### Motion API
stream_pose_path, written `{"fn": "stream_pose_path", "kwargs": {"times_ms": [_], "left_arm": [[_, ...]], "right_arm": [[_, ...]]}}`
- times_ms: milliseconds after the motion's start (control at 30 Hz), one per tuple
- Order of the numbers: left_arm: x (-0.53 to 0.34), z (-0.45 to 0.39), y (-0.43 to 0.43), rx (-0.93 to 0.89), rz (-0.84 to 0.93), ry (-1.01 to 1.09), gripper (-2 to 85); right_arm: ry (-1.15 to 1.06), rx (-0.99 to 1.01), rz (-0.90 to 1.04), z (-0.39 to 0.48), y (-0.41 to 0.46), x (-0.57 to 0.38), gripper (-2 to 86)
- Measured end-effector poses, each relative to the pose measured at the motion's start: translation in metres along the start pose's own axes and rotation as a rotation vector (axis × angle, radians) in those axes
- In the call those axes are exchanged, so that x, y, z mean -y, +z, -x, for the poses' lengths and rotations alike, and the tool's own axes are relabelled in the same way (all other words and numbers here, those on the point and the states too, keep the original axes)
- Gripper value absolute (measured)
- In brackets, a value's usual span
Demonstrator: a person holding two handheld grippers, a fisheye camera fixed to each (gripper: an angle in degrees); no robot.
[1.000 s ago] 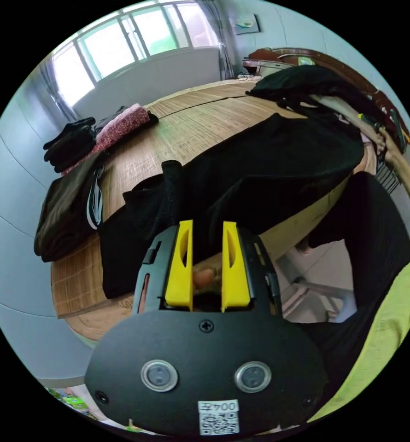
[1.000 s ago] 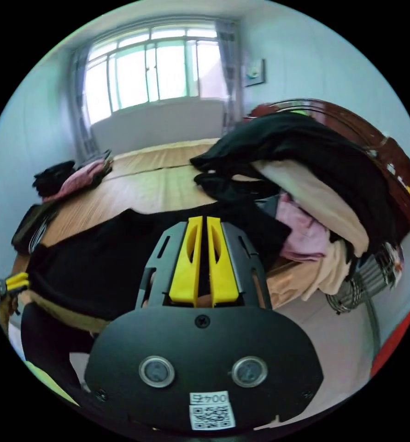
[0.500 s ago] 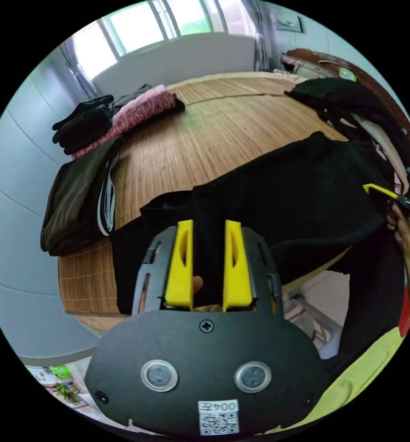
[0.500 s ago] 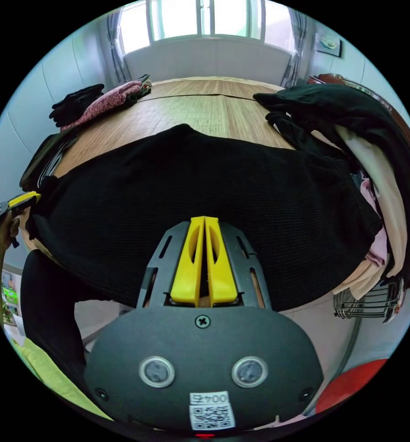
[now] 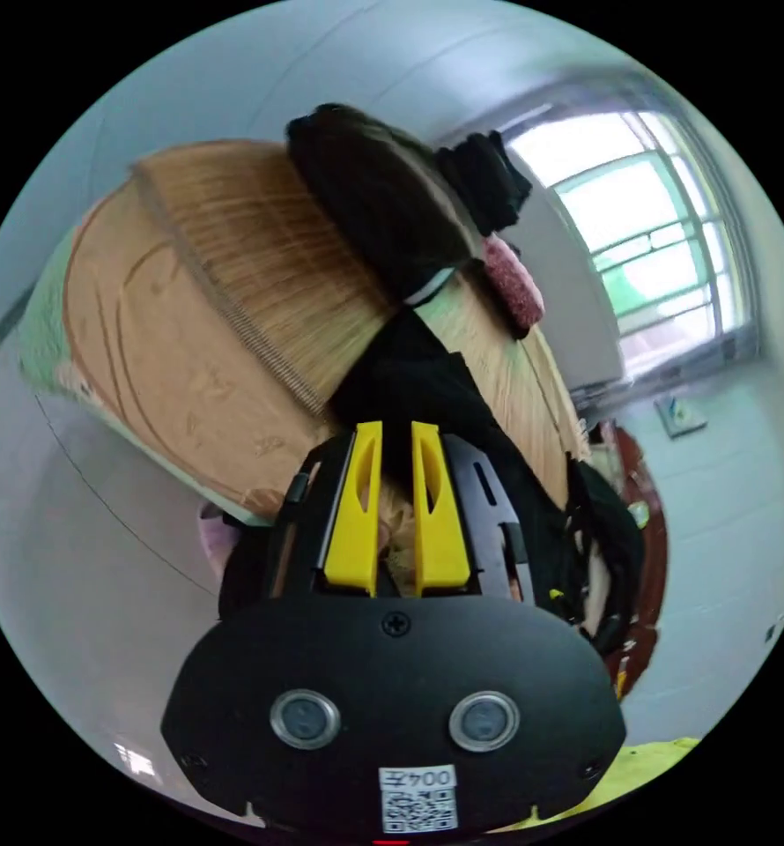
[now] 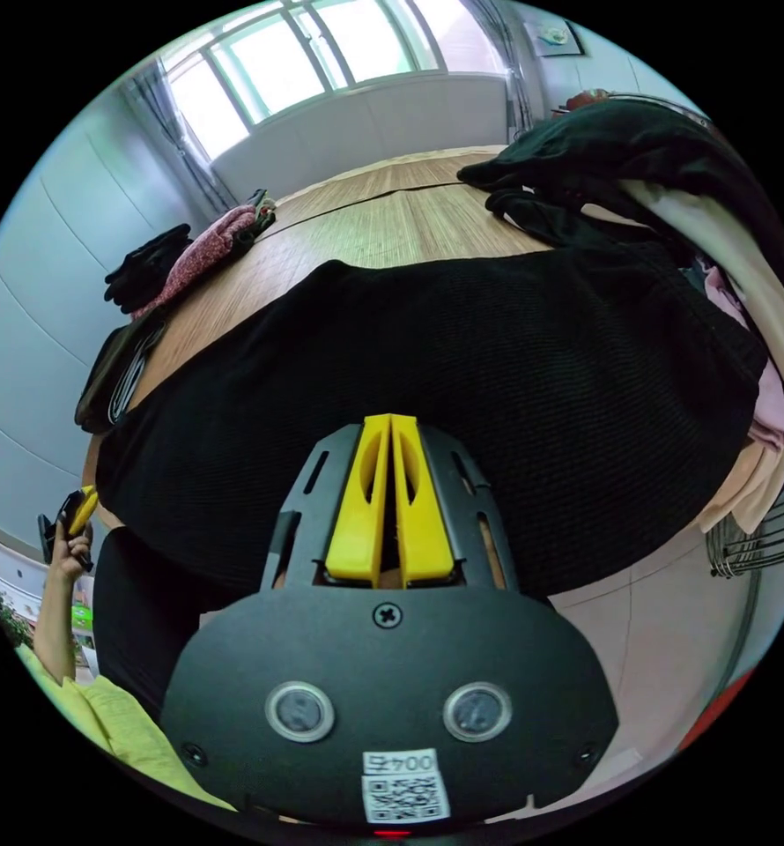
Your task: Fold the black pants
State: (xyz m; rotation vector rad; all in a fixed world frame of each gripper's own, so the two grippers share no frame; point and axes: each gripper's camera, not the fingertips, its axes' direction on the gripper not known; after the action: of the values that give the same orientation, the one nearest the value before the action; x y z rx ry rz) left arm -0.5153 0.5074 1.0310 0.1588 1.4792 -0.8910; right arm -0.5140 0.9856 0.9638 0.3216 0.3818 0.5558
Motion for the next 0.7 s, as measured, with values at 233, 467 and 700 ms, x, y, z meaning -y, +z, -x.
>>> {"fn": "stream_pose_path", "kwargs": {"times_ms": [233, 467, 700], "left_arm": [[0.020, -0.033, -0.020, 0.031, -0.074, 0.292, 6.4], [0.076, -0.130, 0.062, 0.366, 0.133, 0.751, 8.7], [0.111, -0.134, 0.142, 0.373, 0.354, 0.801, 12.7]], "right_arm": [[0.033, 0.059, -0.021, -0.001, 0.005, -0.009, -0.3], [0.071, 0.114, -0.022, -0.008, 0.012, -0.013, -0.6], [0.071, 0.104, -0.026, -0.001, 0.017, -0.016, -0.7]]}}
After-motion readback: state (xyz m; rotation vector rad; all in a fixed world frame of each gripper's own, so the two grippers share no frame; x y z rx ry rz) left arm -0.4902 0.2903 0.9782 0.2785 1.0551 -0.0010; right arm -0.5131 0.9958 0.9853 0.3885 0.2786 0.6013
